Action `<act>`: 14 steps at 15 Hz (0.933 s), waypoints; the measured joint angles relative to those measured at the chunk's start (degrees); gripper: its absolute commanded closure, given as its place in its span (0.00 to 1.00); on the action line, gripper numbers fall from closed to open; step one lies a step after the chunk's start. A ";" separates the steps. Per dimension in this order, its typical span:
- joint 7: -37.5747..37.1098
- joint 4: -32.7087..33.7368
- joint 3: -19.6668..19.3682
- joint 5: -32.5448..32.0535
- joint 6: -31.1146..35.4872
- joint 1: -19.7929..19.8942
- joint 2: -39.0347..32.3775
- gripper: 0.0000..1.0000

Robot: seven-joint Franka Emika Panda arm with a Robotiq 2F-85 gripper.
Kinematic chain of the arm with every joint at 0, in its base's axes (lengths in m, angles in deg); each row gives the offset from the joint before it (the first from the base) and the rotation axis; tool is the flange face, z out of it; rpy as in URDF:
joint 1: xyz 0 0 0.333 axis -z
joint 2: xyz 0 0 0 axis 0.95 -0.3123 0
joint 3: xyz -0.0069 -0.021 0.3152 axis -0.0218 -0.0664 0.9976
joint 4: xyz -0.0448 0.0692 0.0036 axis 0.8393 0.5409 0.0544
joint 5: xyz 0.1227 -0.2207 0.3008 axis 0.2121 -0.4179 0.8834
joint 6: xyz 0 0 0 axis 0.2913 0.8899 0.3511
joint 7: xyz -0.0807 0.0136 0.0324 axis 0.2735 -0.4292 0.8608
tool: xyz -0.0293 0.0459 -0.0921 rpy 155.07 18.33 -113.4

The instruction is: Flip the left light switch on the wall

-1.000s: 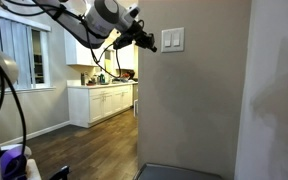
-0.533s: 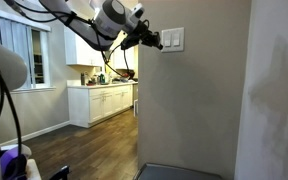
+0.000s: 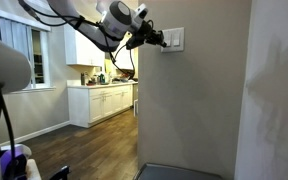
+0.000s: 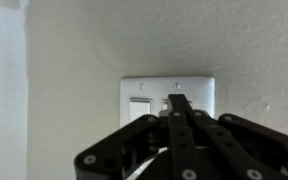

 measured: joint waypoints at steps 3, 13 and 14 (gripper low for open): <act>3.30 1.11 3.82 7.98 0.29 3.01 0.44 1.00; 8.04 2.06 9.30 19.48 -0.34 6.82 2.67 1.00; 8.36 2.06 9.34 19.62 -1.77 6.71 2.67 1.00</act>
